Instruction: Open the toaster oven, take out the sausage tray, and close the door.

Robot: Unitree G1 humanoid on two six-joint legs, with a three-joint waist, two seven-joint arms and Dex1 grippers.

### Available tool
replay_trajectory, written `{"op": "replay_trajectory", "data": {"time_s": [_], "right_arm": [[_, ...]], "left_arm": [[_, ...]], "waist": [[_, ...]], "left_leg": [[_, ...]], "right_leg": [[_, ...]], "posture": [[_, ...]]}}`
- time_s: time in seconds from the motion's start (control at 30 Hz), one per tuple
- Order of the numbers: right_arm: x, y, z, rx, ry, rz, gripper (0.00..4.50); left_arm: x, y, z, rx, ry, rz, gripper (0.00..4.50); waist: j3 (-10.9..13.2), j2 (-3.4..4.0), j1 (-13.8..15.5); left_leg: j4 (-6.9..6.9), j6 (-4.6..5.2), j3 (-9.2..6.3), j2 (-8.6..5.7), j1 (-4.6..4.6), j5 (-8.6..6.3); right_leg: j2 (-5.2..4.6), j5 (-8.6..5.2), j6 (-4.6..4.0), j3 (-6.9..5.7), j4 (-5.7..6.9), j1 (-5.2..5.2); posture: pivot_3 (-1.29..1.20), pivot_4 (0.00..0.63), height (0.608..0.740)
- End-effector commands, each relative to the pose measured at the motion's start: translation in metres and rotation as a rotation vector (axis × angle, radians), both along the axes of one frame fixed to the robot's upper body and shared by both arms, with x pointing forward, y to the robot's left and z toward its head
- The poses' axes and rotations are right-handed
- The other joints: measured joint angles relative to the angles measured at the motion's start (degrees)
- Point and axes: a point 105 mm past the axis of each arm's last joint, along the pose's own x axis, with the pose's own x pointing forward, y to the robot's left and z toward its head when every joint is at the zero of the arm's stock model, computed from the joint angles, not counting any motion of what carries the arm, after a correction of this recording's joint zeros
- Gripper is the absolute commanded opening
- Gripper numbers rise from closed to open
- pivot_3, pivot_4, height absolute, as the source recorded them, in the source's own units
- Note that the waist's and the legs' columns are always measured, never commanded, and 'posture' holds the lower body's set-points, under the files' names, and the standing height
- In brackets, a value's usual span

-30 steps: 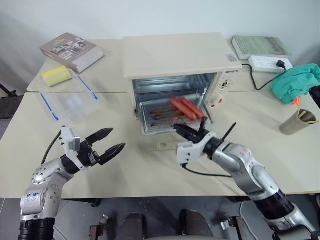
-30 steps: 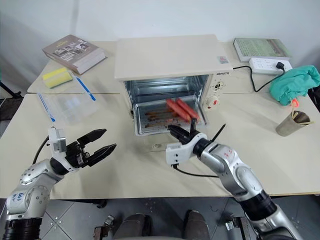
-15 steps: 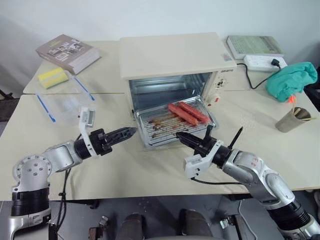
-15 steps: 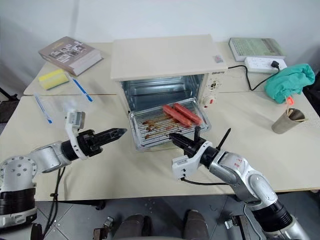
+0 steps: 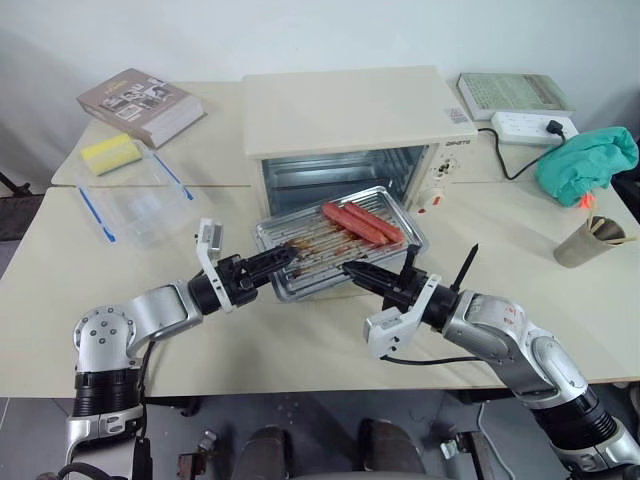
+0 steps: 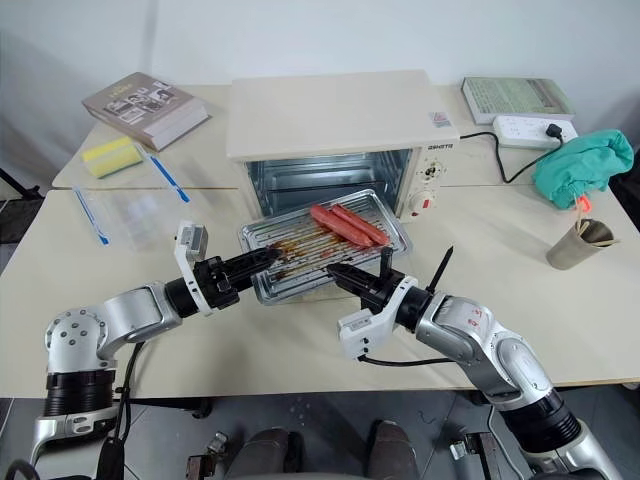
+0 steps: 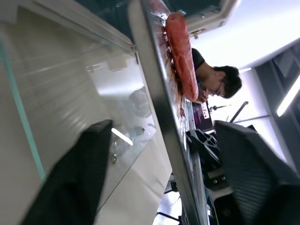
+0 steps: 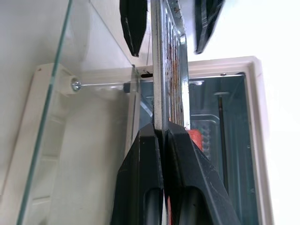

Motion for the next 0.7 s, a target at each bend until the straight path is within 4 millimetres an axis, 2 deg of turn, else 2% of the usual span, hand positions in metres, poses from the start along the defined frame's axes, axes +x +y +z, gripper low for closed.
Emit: {"op": "replay_trajectory", "data": {"time_s": [0.03, 0.27, 0.3, 0.43, 0.47, 0.7], "right_arm": [[-0.009, 0.008, 0.011, 0.029, -0.012, 0.069, 0.00], [-0.012, 0.011, 0.010, 0.031, 0.025, 0.100, 0.00], [-0.012, 0.010, 0.009, 0.034, 0.047, 0.103, 0.00], [-0.013, 0.010, 0.010, 0.079, 0.131, 0.126, 0.00], [-0.014, 0.010, 0.012, 0.089, 0.141, 0.136, 0.58], [-0.018, 0.010, 0.022, 0.082, 0.151, 0.200, 2.92]], "left_arm": [[-0.003, -0.006, 0.007, -0.043, 0.002, -0.004, 2.15], [-0.005, -0.011, 0.008, -0.095, 0.053, 0.007, 0.18], [-0.006, -0.012, 0.011, -0.121, 0.056, -0.001, 0.03], [-0.011, -0.011, 0.015, -0.175, 0.049, -0.024, 0.03], [-0.011, -0.009, 0.014, -0.169, 0.053, -0.019, 0.00], [-0.018, 0.012, 0.005, -0.190, 0.070, 0.012, 0.00]], "waist": [[0.0, 0.00, 0.0], [0.0, 0.00, 0.0], [0.0, 0.00, 0.0], [0.0, 0.00, 0.0], [0.0, 0.00, 0.0], [0.0, 0.00, 0.0]], "left_leg": [[0.00, 0.00, 0.01, 0.00, 0.00, 0.00], [0.07, 0.00, 0.00, 0.00, 0.00, 0.00], [0.09, 0.00, 0.00, 0.00, 0.00, 0.00], [0.14, 0.01, -0.01, -0.01, 0.01, 0.00], [0.14, 0.01, 0.00, -0.01, 0.04, 0.00], [0.18, 0.02, 0.01, -0.01, 0.09, -0.01]], "right_leg": [[0.00, 0.00, 0.00, 0.00, 0.00, 0.00], [0.00, 0.00, 0.00, -0.01, -0.04, 0.07], [0.00, 0.00, 0.00, -0.01, -0.04, 0.08], [0.00, 0.00, 0.00, -0.07, -0.12, 0.20], [0.01, 0.00, 0.00, -0.09, -0.15, 0.24], [0.02, 0.00, -0.01, -0.18, -0.29, 0.42]], "posture": [[0.00, 0.150, 0.740], [0.00, 0.150, 0.740], [0.00, 0.150, 0.740], [0.00, 0.150, 0.740], [0.00, 0.150, 0.740], [0.00, 0.150, 0.740]]}}
